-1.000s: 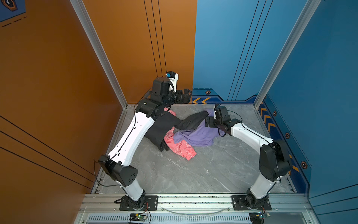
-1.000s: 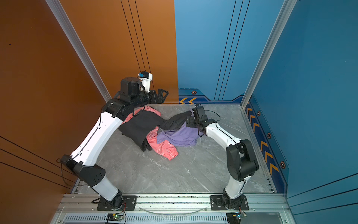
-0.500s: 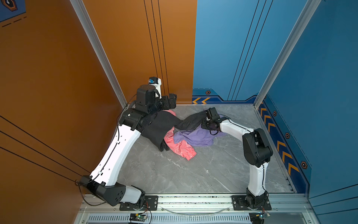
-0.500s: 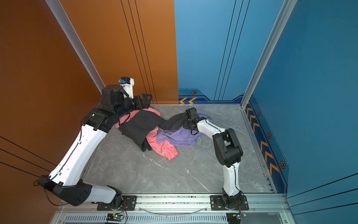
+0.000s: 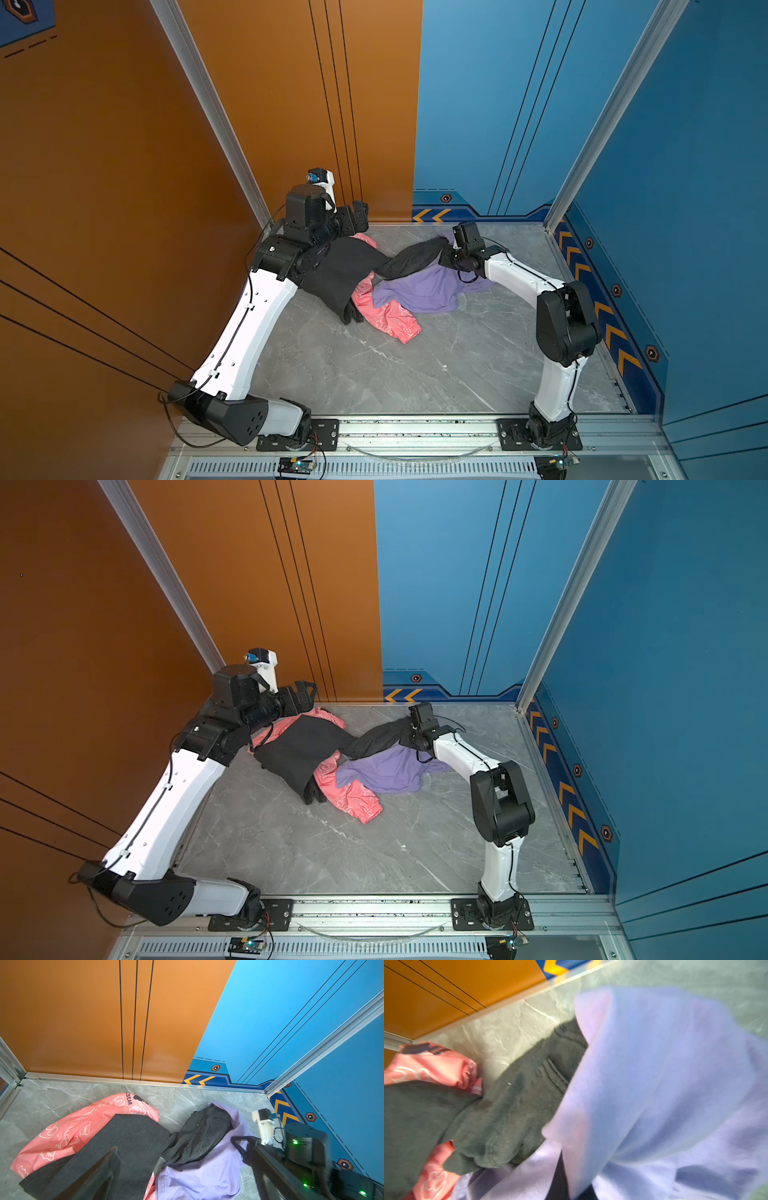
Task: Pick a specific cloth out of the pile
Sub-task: 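Grasp the lavender t-shirt with the right gripper, then lift and carry the t-shirt with the right gripper toward the far corner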
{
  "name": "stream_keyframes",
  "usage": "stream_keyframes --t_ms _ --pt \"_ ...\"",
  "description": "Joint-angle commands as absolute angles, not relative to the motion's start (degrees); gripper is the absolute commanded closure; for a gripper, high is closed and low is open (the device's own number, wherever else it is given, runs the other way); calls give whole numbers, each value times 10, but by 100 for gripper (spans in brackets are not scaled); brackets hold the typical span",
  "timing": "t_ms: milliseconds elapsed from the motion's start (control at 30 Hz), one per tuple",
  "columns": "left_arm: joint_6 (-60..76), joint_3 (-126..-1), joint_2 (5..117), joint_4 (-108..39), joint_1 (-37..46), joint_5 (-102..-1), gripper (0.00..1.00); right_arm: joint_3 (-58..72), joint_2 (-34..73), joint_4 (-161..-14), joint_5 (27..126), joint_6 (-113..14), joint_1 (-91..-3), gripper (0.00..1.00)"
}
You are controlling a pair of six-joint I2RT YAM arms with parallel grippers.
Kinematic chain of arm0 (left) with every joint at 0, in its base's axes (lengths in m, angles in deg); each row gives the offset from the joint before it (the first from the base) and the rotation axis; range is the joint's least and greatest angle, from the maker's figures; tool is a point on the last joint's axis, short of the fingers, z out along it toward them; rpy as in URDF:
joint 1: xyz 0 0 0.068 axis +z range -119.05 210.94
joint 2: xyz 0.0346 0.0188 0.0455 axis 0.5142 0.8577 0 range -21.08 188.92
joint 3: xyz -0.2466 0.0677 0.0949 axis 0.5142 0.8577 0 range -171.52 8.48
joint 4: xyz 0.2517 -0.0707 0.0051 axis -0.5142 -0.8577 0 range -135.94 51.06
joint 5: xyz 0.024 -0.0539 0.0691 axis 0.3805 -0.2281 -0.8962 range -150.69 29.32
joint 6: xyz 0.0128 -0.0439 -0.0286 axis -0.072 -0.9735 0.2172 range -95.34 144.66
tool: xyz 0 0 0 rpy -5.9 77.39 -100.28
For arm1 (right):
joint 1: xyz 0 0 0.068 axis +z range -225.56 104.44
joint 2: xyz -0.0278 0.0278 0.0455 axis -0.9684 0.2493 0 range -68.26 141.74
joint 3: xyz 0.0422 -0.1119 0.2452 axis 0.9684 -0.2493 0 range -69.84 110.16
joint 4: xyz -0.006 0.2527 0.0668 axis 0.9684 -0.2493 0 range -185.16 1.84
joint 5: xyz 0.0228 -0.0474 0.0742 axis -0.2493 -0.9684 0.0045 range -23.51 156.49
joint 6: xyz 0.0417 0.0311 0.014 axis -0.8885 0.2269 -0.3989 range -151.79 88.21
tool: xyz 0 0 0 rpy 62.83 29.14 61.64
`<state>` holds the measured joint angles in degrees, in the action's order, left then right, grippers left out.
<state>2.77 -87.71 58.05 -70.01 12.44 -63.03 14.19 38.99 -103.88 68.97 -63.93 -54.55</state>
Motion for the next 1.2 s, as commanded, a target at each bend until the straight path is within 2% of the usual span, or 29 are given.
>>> stream_keyframes --t_ms 0,233,500,833,1167 --pt "29 -862 560 -661 136 -618 2 155 328 -1008 654 -608 -563 100" --pt "61 -868 565 -653 150 -599 2 220 282 -1006 593 -518 -588 100" --pt "69 -874 576 -652 153 -589 2 356 283 -1006 550 -428 -631 100" --pt "71 -870 578 -651 153 -581 2 532 350 -1016 575 -389 -695 100" --pt "67 -864 571 -651 152 -581 2 565 370 -1028 573 -358 -740 100"
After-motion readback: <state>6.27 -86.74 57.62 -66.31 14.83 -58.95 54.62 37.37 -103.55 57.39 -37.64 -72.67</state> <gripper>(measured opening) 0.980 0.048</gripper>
